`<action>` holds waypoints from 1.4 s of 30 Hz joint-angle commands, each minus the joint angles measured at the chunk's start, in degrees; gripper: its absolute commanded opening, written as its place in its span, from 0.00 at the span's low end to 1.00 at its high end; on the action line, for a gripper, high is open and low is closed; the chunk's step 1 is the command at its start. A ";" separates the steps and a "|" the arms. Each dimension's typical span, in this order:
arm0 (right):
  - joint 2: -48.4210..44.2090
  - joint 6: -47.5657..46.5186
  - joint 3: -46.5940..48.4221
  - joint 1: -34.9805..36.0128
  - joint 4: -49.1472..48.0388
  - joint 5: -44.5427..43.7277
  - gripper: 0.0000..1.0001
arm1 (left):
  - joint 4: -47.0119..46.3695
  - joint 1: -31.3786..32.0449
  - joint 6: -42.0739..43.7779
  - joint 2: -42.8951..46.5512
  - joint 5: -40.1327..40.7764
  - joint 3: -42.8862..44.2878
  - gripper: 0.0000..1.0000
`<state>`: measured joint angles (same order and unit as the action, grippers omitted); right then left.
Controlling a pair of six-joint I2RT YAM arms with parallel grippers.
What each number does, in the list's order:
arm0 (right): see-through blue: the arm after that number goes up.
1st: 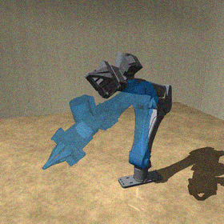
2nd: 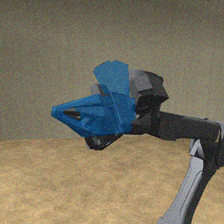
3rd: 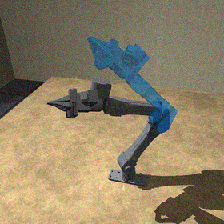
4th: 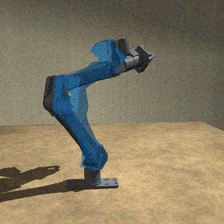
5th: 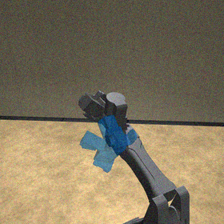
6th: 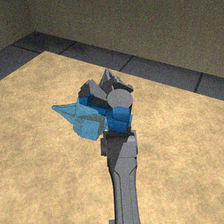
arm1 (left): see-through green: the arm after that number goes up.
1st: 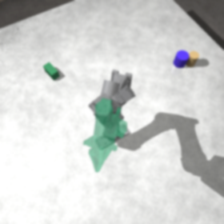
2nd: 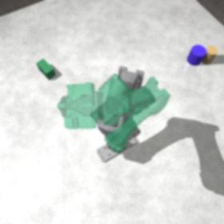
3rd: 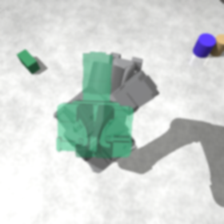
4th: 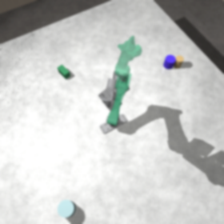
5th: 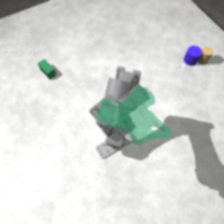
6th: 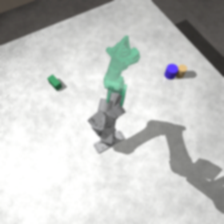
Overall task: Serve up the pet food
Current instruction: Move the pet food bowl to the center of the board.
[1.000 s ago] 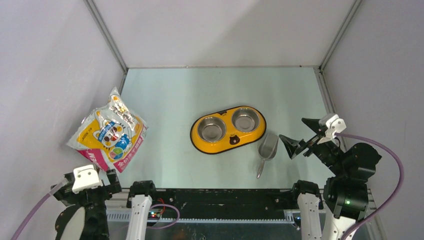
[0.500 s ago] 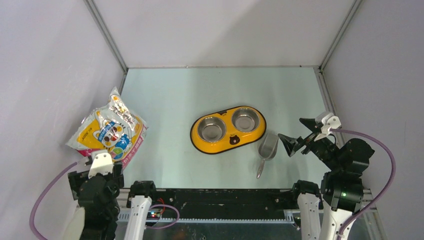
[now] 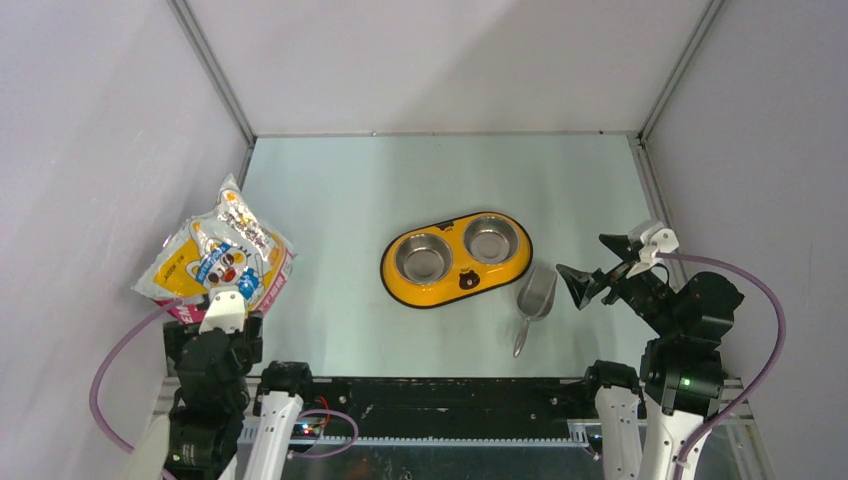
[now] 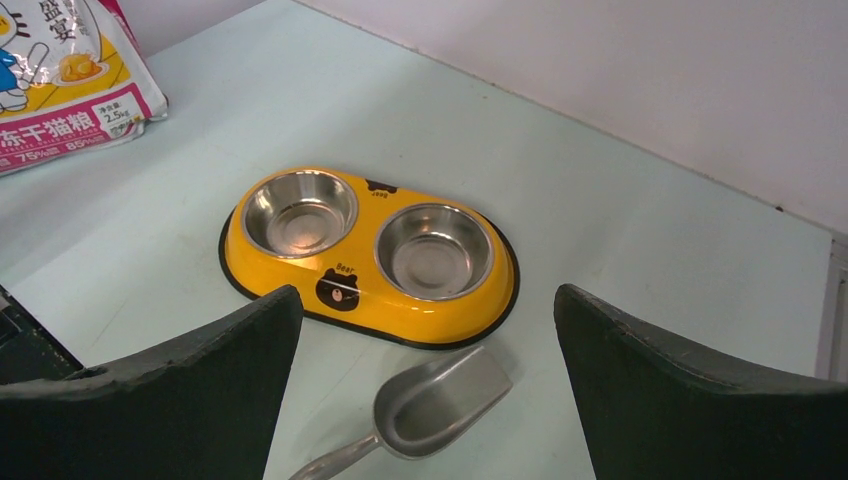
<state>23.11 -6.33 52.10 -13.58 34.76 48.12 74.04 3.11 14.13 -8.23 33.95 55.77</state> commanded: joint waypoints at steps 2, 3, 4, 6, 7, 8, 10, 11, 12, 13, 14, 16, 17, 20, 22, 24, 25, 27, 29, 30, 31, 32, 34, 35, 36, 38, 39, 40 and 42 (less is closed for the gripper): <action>1.76 -0.48 -1.51 1.05 -3.01 -3.03 1.00 | -6.81 0.26 0.34 -1.50 -3.48 -0.01 0.98; 1.98 -0.39 -1.67 1.33 -3.11 -3.60 1.00 | -6.94 0.24 -0.25 -1.95 -2.63 0.06 0.98; 2.56 -0.29 -1.83 1.48 -3.25 -3.89 1.00 | -7.21 0.19 -0.60 -2.75 -2.08 0.11 0.98; 3.57 -0.27 -1.90 2.05 -3.25 -4.75 1.00 | -7.73 0.26 -1.66 -3.86 -0.03 0.02 0.98; 3.98 -0.27 -1.95 2.53 -3.23 -5.31 1.00 | -7.84 0.29 -2.29 -4.05 0.63 -0.06 0.98; 5.00 -0.33 -1.92 2.78 -3.22 -5.66 1.00 | -8.18 0.29 -2.59 -4.42 0.70 -0.05 0.98; 6.51 -0.68 -1.91 3.91 -3.21 -6.87 1.00 | -8.27 0.23 -3.06 -4.84 -0.55 -0.21 0.98; 7.58 -0.82 -1.91 5.08 -3.21 -8.12 1.00 | -8.33 0.27 -3.08 -5.19 -3.04 -0.30 0.98; 8.14 -1.15 -1.91 6.54 -3.21 -9.47 1.00 | -8.15 0.25 -2.80 -5.42 -6.27 -0.33 0.98; 9.11 -1.37 -1.91 7.34 -3.21 -10.25 1.00 | -8.05 0.25 -2.71 -5.88 -8.03 -0.41 0.98; 9.61 -1.88 -1.91 9.21 -3.12 -12.06 1.00 | -8.15 0.24 -2.40 -6.17 -11.35 -0.40 0.98; 11.17 -3.08 -1.91 12.66 -2.85 -15.59 1.00 | -8.71 0.23 -1.08 -6.83 -15.32 -0.34 0.98; 12.53 -3.56 -1.95 14.27 -2.39 -16.95 1.00 | -8.94 0.20 -0.75 -7.29 -16.24 -0.28 0.98; 16.36 -6.76 -1.98 21.67 -1.11 -25.74 1.00 | -9.11 0.21 1.59 -8.06 -22.82 0.25 0.98; 20.25 -9.07 -2.36 26.72 -0.27 -32.98 1.00 | -9.27 0.29 3.34 -8.68 -26.89 0.44 0.98; 24.08 -11.57 -3.42 31.94 -0.21 -40.08 1.00 | -10.31 0.21 4.55 -9.52 -30.04 0.64 0.98; 26.48 -13.00 -4.29 33.79 -0.77 -42.12 1.00 | -11.42 0.24 4.97 -10.14 -31.07 0.69 0.98; 29.11 -14.37 -5.38 38.61 -2.19 -46.53 1.00 | -13.47 0.27 6.13 -11.57 -33.13 0.17 0.98; 30.93 -15.13 -5.64 41.98 -3.98 -47.63 1.00 | -16.04 0.25 7.41 -13.79 -36.50 -0.55 0.98; 31.55 -15.43 -5.49 44.00 -4.48 -48.00 1.00 | -17.00 0.24 7.69 -14.69 -36.94 -1.29 0.98; 33.27 -16.21 -4.96 45.95 -5.24 -49.08 1.00 | -18.52 0.23 8.11 -16.95 -38.79 -1.61 0.98; 35.34 -16.63 -4.66 46.69 -5.63 -49.65 1.00 | -19.12 0.36 8.33 -19.44 -39.84 -1.75 0.98; 38.77 -18.10 -3.50 48.23 -6.86 -49.36 1.00 | -21.58 1.21 8.18 -23.36 -41.96 -2.05 0.98; 39.82 -19.16 -2.57 49.05 -7.53 -48.12 1.00 | -23.20 1.82 7.88 -24.66 -42.09 -2.15 0.98; 41.97 -19.69 -1.44 49.51 -7.83 -47.20 1.00 | -23.92 3.28 7.64 -27.17 -41.71 -2.20 0.98; 45.25 -20.84 0.69 50.89 -8.52 -45.20 1.00 | -26.57 5.61 6.74 -29.98 -39.90 -2.37 0.98; 46.49 -20.86 1.59 51.78 -8.55 -44.29 1.00 | -27.06 6.17 5.79 -30.52 -39.18 -2.45 0.98; 49.15 -20.42 3.38 51.98 -8.70 -43.70 1.00 | -28.15 6.72 5.14 -30.92 -39.59 -2.57 0.98; 53.21 -19.69 5.78 52.34 -8.90 -41.70 1.00 | -29.85 6.88 3.78 -29.67 -41.53 -3.49 0.98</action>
<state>70.70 -25.04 51.46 37.52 29.82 3.22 50.48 8.88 20.10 -39.44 -4.75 52.95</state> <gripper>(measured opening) 0.997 0.985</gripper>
